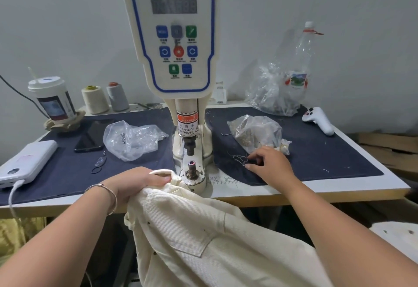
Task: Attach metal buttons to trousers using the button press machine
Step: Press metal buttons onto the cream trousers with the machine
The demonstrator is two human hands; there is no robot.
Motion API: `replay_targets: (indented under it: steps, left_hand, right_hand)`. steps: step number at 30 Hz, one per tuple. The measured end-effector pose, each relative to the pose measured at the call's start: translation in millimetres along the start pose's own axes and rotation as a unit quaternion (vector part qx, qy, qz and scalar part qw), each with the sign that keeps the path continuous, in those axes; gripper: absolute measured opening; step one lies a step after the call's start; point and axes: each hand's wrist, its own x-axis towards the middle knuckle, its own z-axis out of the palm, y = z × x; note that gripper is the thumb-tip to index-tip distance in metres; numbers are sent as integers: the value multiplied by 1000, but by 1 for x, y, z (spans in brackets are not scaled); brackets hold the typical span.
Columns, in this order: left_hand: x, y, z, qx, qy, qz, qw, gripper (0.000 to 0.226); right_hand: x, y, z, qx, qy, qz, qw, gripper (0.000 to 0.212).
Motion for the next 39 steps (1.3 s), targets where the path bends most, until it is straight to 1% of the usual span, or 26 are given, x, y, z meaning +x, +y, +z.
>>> replay_targets:
  steps: [4,7,11,15,17,21,24,25,26,30,32,34,39]
  left_hand:
    - [1,0,-1,-2,-2,-3,1000,31]
    - [1,-1,0,-12,-2,1,1000,31]
    - [0,-1,1,-18,-2,1,1000,32]
    - [-1,0,2,-23,-3,2,1000,26]
    - [-1,0,2,-22,-3,3,1000,24]
    - [-2,0,1,-15,4,9,1000,21]
    - [-3,0,1,-9,10,14,1000,20]
    - [-4,0,1,-5,12,14,1000,20]
    - [-4,0,1,-1,13,14,1000,21]
    - [-4,1,2,10,24,17,1000,24]
    - [-3,0,3,13,29,23,999,24]
    - [-3,-1,2,12,29,24,999,23]
    - [-2,-1,1,16,24,23,999,26]
  right_hand:
    - [2,1,-1,7,-21,7,1000,13]
    - [1,1,0,20,-18,1,1000,4]
    - [0,0,0,26,-13,-11,1000,5]
    - [0,2,1,27,-8,-15,999,3]
    - [0,3,1,40,8,-12,999,6]
    - [-4,-1,-1,89,65,8,994,9]
    - [-8,-14,-8,171,127,22,977,13]
    - [-10,-24,-11,198,131,16,971,15]
    - [-11,-37,-11,215,116,4,970,16]
    - [-15,-91,1,234,-7,-77,969,10]
    - [-15,-108,6,244,-30,-96,964,9]
    - [-12,-117,8,246,-38,-97,964,10]
    - [-9,-125,10,225,-77,-94,967,20]
